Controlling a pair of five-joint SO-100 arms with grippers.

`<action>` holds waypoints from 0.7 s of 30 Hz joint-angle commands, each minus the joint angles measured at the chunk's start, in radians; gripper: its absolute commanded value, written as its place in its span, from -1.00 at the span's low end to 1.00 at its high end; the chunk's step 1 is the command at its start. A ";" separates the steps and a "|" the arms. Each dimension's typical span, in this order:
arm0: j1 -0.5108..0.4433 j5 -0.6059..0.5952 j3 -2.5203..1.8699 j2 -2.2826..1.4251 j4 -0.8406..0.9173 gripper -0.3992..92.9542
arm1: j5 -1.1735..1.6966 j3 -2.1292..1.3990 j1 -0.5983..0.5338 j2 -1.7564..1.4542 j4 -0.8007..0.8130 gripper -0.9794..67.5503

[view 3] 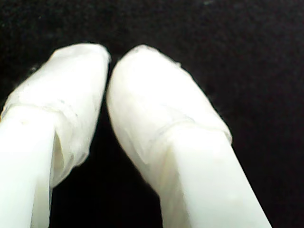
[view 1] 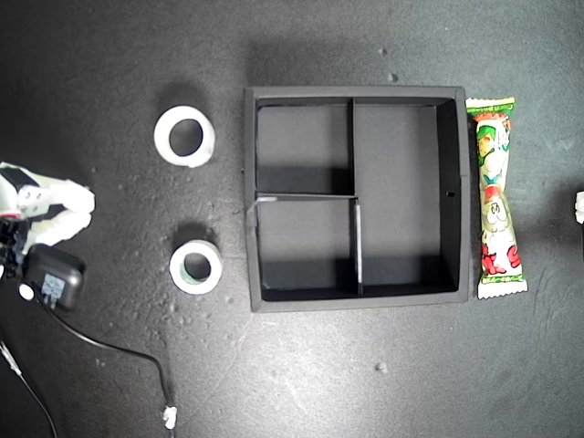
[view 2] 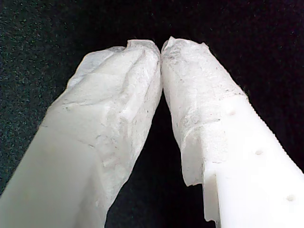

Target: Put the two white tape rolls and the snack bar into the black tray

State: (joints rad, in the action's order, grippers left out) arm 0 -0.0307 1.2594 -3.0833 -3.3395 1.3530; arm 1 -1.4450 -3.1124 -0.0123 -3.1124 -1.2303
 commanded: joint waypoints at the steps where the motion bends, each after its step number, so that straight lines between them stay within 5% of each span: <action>1: 0.006 0.049 -0.055 -0.048 0.025 -0.95 | 0.054 -0.012 0.034 0.000 -0.005 -0.97; 21: 0.029 0.066 -0.055 -0.048 -0.018 -0.98 | 0.026 -0.012 0.052 0.000 -0.005 -0.97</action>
State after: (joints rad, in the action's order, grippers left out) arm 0 -0.0169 1.3192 -3.0833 -3.3395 1.3407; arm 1 -1.4450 -3.1124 0.0307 -3.1124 -1.2303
